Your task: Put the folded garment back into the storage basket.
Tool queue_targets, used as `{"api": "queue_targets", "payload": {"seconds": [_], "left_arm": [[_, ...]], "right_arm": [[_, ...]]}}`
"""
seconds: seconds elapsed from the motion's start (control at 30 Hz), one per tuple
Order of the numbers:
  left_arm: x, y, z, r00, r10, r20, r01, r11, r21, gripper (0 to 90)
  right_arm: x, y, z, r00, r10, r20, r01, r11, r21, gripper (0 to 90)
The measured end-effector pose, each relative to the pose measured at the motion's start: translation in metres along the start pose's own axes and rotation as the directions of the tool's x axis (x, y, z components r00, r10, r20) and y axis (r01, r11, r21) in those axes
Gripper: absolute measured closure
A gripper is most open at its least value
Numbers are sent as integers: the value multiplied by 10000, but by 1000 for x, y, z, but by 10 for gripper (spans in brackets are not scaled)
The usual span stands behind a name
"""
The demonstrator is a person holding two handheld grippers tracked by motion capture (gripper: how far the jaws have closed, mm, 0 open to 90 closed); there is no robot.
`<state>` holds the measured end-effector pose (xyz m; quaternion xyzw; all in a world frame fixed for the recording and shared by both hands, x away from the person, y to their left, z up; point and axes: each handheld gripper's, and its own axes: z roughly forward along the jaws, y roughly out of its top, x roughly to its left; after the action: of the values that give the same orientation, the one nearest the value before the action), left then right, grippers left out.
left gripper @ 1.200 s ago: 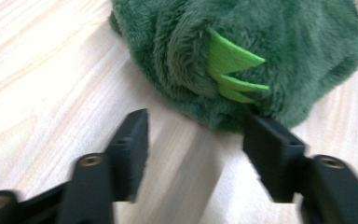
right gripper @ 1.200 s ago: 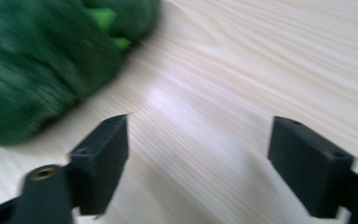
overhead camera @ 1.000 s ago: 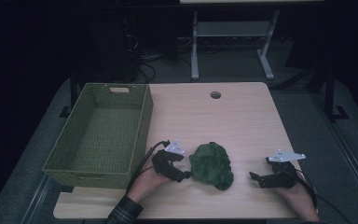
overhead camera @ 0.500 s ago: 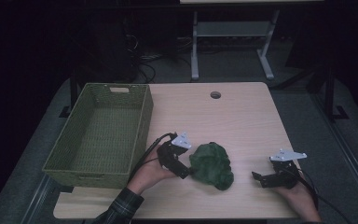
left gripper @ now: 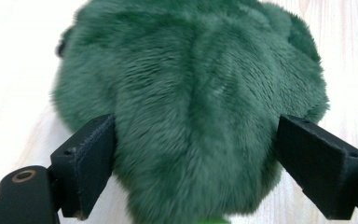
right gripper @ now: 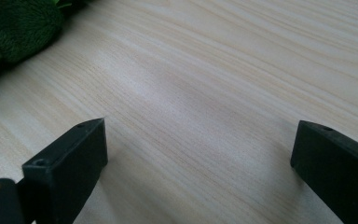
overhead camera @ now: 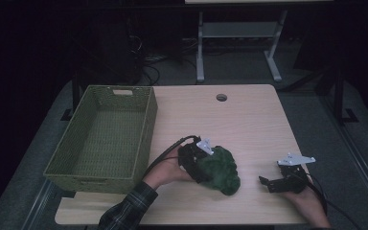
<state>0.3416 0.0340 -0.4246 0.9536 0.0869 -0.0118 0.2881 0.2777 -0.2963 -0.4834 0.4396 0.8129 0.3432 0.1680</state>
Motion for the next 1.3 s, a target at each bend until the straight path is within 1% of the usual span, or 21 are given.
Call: {"api": "queue_targets", "payload": {"seconds": [0.1, 0.4, 0.43, 0.57, 0.63, 0.83, 0.93, 1.07, 1.2, 1.3], "left_arm": [[0, 1, 6, 9999, 153, 37, -153, 9998, 114, 133], [0, 2, 19, 9998, 183, 26, -184, 9992, 354, 131], [0, 2, 23, 9997, 224, 7, -224, 9984, 524, 128], [-1, 3, 27, 9996, 252, -106, -242, 9965, 806, 126], [-1, 2, 29, 9992, 367, -148, -351, 9948, 954, 125], [-2, 4, 34, 9993, 233, -300, -195, 9926, 1198, 144], [-1, 4, 32, 9995, 90, -310, -52, 9926, 1214, 206], [0, 4, 29, 9995, -20, -312, 57, 9926, 1209, 359], [0, 4, 27, 9997, -148, -197, 172, 9923, 1224, 477], [0, 5, 26, 9997, -235, -86, 244, 9906, 1344, 570]], "right_arm": [[0, 0, 0, 10000, 6, 0, -6, 10000, -2, 34], [0, 0, 0, 10000, 15, 8, -15, 10000, -16, 37], [0, 0, 0, 10000, 23, 10, -23, 10000, -26, 40], [0, 0, 0, 10000, 22, 11, -21, 10000, -28, 40], [0, 0, 0, 10000, 23, 14, -23, 10000, -25, 40], [0, 0, 0, 10000, 30, 17, -30, 10000, -39, 42], [0, 0, 0, 10000, 23, 16, -22, 10000, -40, 43], [0, 0, 0, 10000, 36, 32, -36, 10000, -39, 47], [0, 0, 0, 10000, 52, 35, -52, 10000, -36, 48], [0, 0, 0, 10000, 39, 33, -39, 10000, -44, 48]]}}
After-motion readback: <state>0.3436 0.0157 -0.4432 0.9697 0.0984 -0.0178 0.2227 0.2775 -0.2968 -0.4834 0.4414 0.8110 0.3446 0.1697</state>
